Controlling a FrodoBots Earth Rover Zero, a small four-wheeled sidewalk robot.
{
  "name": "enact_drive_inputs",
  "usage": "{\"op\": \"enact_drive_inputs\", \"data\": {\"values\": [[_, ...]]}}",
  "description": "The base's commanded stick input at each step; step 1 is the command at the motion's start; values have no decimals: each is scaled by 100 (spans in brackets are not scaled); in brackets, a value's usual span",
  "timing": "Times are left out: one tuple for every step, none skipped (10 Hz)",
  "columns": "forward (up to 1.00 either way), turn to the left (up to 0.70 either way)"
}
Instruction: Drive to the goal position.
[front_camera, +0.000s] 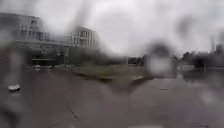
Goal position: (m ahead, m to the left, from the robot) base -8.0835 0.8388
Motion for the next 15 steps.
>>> {"op": "enact_drive_inputs", "data": {"values": [[100,3],[100,8],[100,31],[100,37],[100,24],[100,10],[100,3],[100,2],[100,9],[100,34],[100,40],[100,40],[100,40],[100,30],[100,13]]}}
